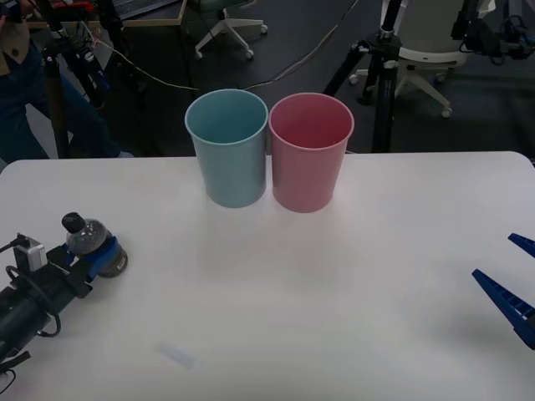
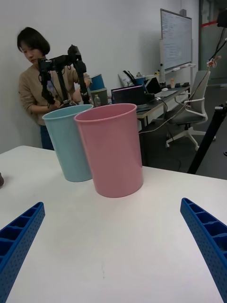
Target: Grasp the object on the table and drop it into the matching bin: aluminum can to the light blue bin, PET bottle to the pink bin.
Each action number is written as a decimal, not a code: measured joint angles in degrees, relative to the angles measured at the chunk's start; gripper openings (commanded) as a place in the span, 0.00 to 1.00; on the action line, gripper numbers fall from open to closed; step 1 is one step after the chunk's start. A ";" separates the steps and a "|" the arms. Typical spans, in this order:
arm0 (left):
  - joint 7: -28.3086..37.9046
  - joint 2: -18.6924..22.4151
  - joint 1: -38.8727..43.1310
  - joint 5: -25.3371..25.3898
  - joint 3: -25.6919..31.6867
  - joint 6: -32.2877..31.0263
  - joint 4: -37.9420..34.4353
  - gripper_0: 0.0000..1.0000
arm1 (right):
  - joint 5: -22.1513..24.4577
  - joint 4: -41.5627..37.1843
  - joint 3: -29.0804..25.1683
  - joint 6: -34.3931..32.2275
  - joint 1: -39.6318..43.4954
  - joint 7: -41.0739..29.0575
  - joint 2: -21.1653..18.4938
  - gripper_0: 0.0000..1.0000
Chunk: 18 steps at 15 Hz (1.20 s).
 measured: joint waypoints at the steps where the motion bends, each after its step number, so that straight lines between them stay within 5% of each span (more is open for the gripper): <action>1: 0.67 0.00 1.19 -0.29 0.00 0.19 -1.85 0.00 | 0.00 0.00 0.00 0.00 0.00 0.00 0.00 1.00; 12: 18.58 1.03 21.49 -3.97 -6.10 15.60 -38.76 0.00 | 0.00 0.00 0.00 0.00 0.00 0.00 0.00 1.00; 18: 30.38 3.71 26.18 -8.12 -8.50 18.87 -51.77 0.00 | 0.00 0.00 0.00 0.00 0.00 0.00 0.00 1.00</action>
